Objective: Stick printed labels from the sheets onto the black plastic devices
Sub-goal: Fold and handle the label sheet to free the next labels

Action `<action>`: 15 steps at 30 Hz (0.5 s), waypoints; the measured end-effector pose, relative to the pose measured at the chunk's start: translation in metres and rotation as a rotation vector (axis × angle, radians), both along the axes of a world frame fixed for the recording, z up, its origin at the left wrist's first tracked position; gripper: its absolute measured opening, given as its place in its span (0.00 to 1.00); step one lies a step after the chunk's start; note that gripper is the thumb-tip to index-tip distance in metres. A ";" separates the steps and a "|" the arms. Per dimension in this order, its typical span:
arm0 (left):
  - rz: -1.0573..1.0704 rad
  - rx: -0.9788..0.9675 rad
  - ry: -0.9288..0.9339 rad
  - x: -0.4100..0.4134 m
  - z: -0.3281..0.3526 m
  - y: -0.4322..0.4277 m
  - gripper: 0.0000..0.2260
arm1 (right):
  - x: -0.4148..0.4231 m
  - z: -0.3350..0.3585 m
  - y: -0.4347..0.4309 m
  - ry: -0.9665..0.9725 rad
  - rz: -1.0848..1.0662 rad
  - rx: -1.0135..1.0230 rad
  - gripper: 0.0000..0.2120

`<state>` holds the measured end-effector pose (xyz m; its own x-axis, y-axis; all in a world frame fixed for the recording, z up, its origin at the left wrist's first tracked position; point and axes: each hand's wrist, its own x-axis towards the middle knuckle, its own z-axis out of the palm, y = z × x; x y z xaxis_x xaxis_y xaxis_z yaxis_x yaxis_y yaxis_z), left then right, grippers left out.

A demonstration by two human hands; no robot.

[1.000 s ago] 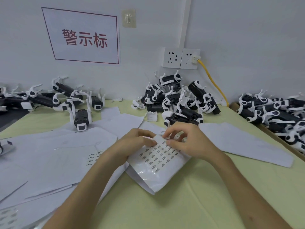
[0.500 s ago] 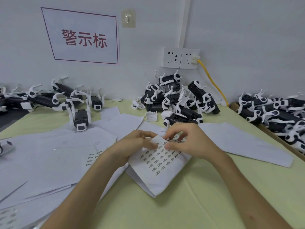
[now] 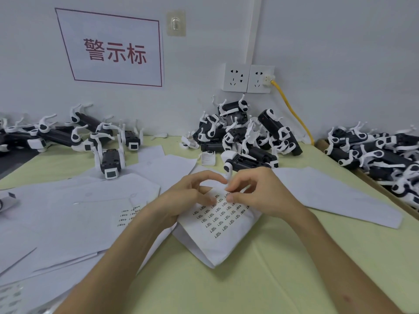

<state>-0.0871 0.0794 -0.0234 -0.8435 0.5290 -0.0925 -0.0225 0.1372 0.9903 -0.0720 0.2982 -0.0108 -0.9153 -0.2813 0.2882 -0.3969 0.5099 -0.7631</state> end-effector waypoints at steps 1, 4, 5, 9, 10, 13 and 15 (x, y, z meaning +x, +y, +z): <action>0.000 -0.016 0.009 0.000 0.000 0.000 0.23 | 0.000 0.000 0.000 -0.003 -0.007 0.002 0.08; 0.002 -0.032 -0.015 -0.001 -0.001 0.000 0.23 | 0.001 0.001 -0.002 -0.004 -0.017 0.020 0.08; 0.002 -0.034 -0.023 -0.001 0.000 0.000 0.23 | 0.002 0.001 -0.003 -0.007 -0.017 0.021 0.08; 0.017 -0.043 -0.050 0.000 0.003 0.000 0.20 | 0.003 0.002 -0.003 0.006 -0.004 0.026 0.08; 0.024 -0.040 -0.056 0.000 0.003 0.000 0.19 | 0.004 0.003 -0.003 0.016 0.010 0.032 0.08; 0.038 -0.025 -0.071 0.000 0.004 -0.001 0.18 | 0.005 0.004 -0.001 0.027 0.046 0.055 0.08; 0.046 -0.017 -0.079 0.000 0.004 -0.001 0.17 | 0.005 0.003 -0.001 0.030 0.060 0.070 0.08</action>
<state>-0.0866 0.0788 -0.0192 -0.8567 0.4875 -0.1686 -0.1074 0.1510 0.9827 -0.0675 0.2972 -0.0076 -0.8874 -0.3558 0.2931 -0.4507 0.5360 -0.7139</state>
